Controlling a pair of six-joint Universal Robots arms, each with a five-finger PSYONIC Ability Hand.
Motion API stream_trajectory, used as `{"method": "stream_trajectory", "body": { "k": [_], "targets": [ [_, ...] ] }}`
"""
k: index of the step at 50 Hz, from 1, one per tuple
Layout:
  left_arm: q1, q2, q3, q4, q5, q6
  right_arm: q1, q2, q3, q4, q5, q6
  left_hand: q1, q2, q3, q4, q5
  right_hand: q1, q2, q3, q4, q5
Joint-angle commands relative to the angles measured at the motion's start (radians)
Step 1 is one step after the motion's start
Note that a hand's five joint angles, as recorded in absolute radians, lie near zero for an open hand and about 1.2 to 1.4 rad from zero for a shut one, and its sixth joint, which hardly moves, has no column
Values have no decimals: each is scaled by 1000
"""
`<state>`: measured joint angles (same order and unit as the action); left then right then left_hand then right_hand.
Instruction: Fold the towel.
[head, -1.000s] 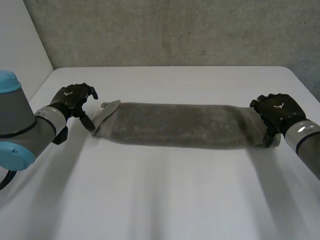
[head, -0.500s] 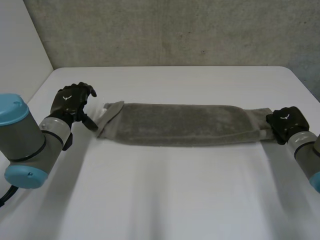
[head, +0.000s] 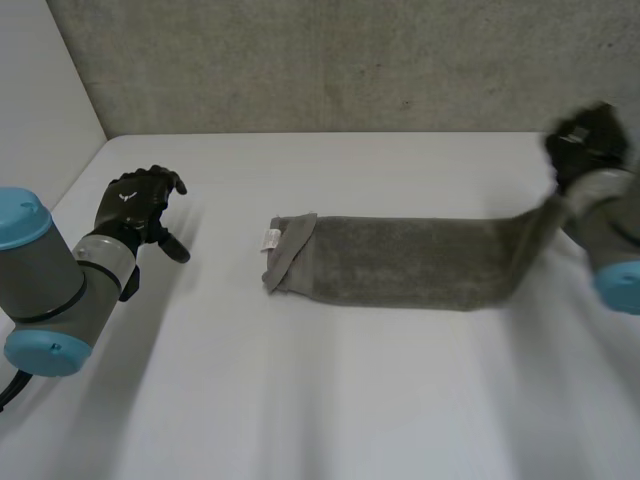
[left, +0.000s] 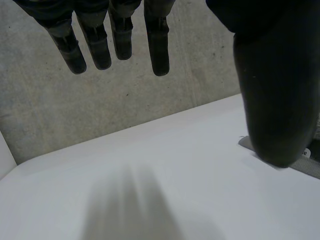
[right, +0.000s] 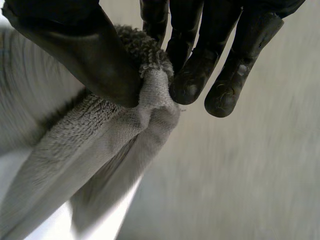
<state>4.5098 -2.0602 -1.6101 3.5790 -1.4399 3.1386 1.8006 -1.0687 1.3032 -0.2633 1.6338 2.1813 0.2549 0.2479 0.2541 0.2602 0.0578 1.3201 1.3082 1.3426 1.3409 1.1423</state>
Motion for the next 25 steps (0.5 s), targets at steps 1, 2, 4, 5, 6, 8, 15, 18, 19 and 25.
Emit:
{"method": "stream_trajectory", "body": {
  "k": [1,2,4,5,6,8,15,18,19,25],
  "targets": [
    [2,0,-1,0,1,1,440,100,-139,-69,18,12,-65,-58,-64,-70,-42,76,88,54,55,79],
    [2,0,-1,0,1,1,441,101,-139,-70,18,12,-65,-58,-64,-70,-42,76,88,54,55,79],
    [2,-1,-1,0,1,1,557,208,-183,-88,6,2,-65,-58,-64,-70,-42,76,88,54,55,79],
    [2,-1,-1,0,1,1,557,208,-183,-88,6,2,-65,-58,-64,-70,-42,76,88,54,55,79],
    [2,-1,-2,0,1,1,591,258,-205,-88,-5,0,-65,-58,-64,-70,-42,76,88,54,55,79],
    [0,-1,-4,0,1,5,612,302,-220,-83,-20,2,-68,-61,-67,-73,-45,76,88,54,55,79],
    [-6,0,-5,0,1,5,616,334,-255,-63,-65,15,-68,-61,-67,-73,-45,-1032,-1021,-1055,-1053,-1029],
    [-15,3,-5,0,6,5,577,282,-231,-53,-40,29,-65,-58,-64,-70,-42,-1082,-1070,-1105,-1103,-1079],
    [-17,8,-5,-2,10,2,577,282,-231,-53,-40,29,-65,-58,-64,-70,-42,-1082,-1071,-1105,-1103,-1079],
    [-61,18,-8,-2,13,5,467,141,-97,-13,-18,183,-62,-55,-61,-67,-39,-1103,-1091,-1125,-1124,-1100]
  ]
}}
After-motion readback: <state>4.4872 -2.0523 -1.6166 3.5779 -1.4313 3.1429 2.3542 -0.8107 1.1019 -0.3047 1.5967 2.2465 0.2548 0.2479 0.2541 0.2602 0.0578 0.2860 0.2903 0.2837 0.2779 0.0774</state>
